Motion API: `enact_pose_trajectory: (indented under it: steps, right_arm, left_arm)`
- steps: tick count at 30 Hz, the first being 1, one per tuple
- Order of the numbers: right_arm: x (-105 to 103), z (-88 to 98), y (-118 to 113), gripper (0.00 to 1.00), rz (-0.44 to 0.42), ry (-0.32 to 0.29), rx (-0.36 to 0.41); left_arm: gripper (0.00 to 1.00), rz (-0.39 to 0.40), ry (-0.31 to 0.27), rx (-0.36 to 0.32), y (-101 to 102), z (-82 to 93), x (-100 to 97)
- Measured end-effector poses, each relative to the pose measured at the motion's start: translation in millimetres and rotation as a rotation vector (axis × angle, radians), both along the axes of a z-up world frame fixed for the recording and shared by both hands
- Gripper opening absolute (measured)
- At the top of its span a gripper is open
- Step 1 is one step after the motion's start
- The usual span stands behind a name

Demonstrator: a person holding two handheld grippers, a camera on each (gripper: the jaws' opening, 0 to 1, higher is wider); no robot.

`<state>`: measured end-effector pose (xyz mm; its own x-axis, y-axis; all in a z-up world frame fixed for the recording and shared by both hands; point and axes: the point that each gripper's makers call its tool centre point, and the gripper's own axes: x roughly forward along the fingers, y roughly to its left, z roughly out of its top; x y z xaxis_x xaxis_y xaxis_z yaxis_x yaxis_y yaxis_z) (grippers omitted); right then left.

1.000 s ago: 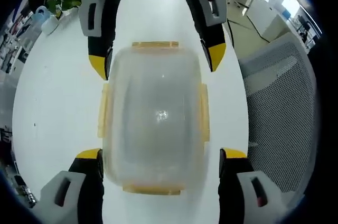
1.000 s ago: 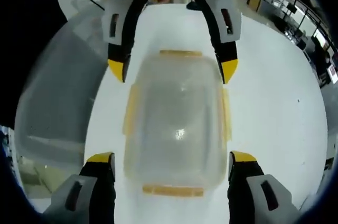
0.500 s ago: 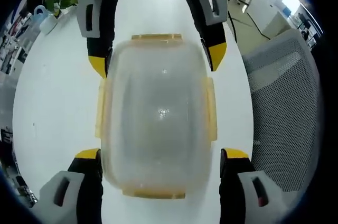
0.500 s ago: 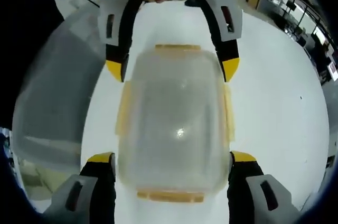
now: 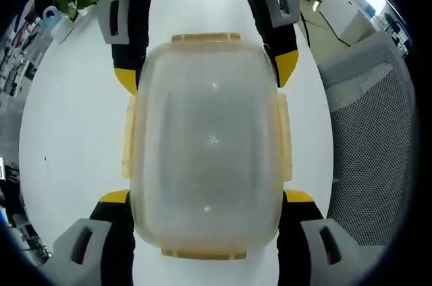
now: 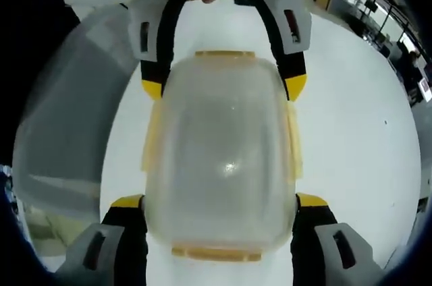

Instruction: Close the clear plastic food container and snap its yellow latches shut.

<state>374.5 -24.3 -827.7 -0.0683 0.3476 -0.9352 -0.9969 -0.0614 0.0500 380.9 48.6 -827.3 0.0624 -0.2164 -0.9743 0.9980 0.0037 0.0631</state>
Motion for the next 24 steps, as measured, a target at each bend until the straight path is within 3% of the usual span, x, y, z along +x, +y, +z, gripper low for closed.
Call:
enact_pose_trajectory:
  steps: [24]
  right_arm:
    - [1.1,-1.0,2.1,0.90,-0.030,0.001,0.041]
  left_arm:
    - [0.89,0.003,-0.018,0.033,1.7,-3.3,1.6]
